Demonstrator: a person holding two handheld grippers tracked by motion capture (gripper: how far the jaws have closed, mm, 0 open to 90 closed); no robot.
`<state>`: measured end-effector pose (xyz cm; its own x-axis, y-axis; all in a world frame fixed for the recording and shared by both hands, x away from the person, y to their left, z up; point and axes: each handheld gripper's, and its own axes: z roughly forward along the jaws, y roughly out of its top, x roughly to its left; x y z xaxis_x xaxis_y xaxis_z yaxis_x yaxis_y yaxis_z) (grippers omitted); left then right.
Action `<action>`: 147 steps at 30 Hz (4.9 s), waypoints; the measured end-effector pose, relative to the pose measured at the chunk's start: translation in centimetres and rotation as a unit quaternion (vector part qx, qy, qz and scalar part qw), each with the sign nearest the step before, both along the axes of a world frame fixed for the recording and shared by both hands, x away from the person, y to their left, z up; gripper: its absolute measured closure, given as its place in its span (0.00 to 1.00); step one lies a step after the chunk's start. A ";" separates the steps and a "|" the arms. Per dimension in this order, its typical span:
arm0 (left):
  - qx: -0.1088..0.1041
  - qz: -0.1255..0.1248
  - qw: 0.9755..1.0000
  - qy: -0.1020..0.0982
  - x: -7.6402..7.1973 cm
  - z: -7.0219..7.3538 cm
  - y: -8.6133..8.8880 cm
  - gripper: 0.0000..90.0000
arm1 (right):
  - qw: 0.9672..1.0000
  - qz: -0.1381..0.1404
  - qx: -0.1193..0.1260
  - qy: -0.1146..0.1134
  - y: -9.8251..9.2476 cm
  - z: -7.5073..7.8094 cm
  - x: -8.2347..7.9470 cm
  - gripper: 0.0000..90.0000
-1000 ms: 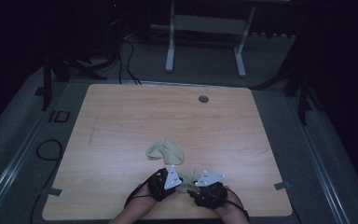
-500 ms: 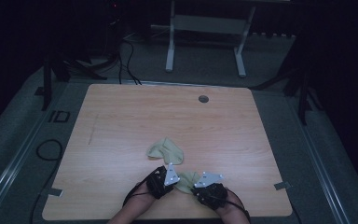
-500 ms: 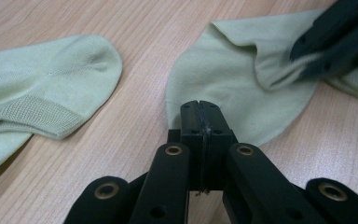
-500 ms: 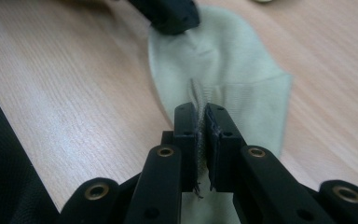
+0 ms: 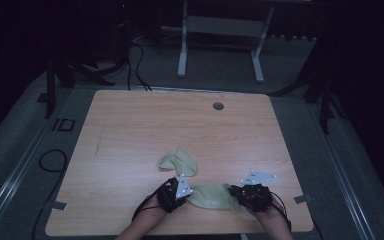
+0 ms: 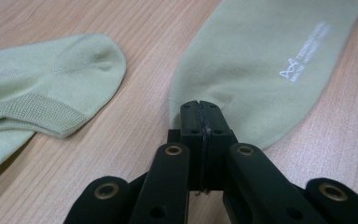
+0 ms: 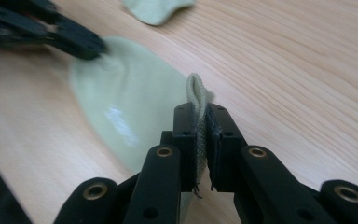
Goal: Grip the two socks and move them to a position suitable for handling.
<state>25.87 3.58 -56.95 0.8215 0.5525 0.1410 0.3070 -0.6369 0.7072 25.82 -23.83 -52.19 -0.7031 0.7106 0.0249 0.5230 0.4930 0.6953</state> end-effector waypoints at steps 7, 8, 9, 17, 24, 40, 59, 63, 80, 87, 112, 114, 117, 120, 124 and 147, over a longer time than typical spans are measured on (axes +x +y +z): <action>-0.001 -0.001 1.000 0.000 0.1 0.0 -0.1 0.99 | 0.999 -0.043 -0.029 0.008 -1.8 -1.3 1.0 0.79; -0.002 0.000 1.000 0.001 0.1 0.0 -0.1 0.99 | 0.998 -0.048 -0.030 0.004 -2.0 -1.3 1.1 0.78; -0.003 0.002 1.000 0.002 0.1 0.0 -0.1 0.99 | 0.998 -0.051 -0.025 0.005 -2.2 -1.1 1.2 0.78; -0.003 0.007 1.000 0.007 0.1 0.1 -0.3 0.99 | 0.999 -0.027 -0.021 -0.012 -0.7 -1.1 1.4 0.98; -0.006 0.009 1.000 0.011 0.3 0.1 -0.4 0.99 | 0.999 -0.027 -0.046 0.001 -0.3 -3.3 2.2 0.99; -0.011 0.008 1.000 0.015 1.6 0.2 -2.4 0.97 | 0.996 -0.071 -0.044 0.001 -3.5 -3.2 3.3 0.96; -0.070 0.034 0.997 0.004 0.9 2.1 0.3 0.65 | 0.997 -0.076 -0.019 -0.016 -3.1 -1.1 3.8 0.78; -0.067 0.049 0.997 0.008 0.0 2.2 2.7 0.62 | 0.998 -0.065 -0.014 -0.023 -1.3 0.2 5.0 0.71; -0.097 0.125 0.987 0.021 -2.6 0.1 10.4 0.58 | 1.000 0.013 -0.015 -0.005 11.0 0.3 9.1 0.59; -0.094 0.125 0.987 0.021 -3.5 -0.1 10.6 0.33 | 0.999 0.026 -0.034 0.003 15.9 -1.5 10.3 0.54; -0.104 0.138 0.985 0.016 -3.4 -0.1 11.1 0.12 | 0.998 0.015 -0.063 0.004 19.3 -1.4 12.5 0.89; -0.104 0.137 0.985 0.018 -3.4 -0.2 11.0 0.12 | 0.998 0.007 -0.057 -0.003 18.3 -0.4 12.5 0.89; -0.105 0.137 0.985 0.018 -3.3 -0.2 11.0 0.12 | 0.999 -0.011 -0.046 -0.008 16.4 1.0 12.7 0.89; -0.106 0.136 0.985 0.020 -3.3 -0.1 10.8 0.12 | 0.998 -0.033 -0.050 -0.015 14.4 2.1 12.9 0.89; -0.109 0.137 0.984 0.023 -3.1 -0.1 10.6 0.12 | 0.996 -0.060 -0.057 -0.018 11.7 2.7 12.9 0.89; -0.089 0.110 0.989 0.035 0.7 0.9 7.8 0.12 | 0.993 -0.088 -0.061 0.046 9.1 -2.7 12.6 0.43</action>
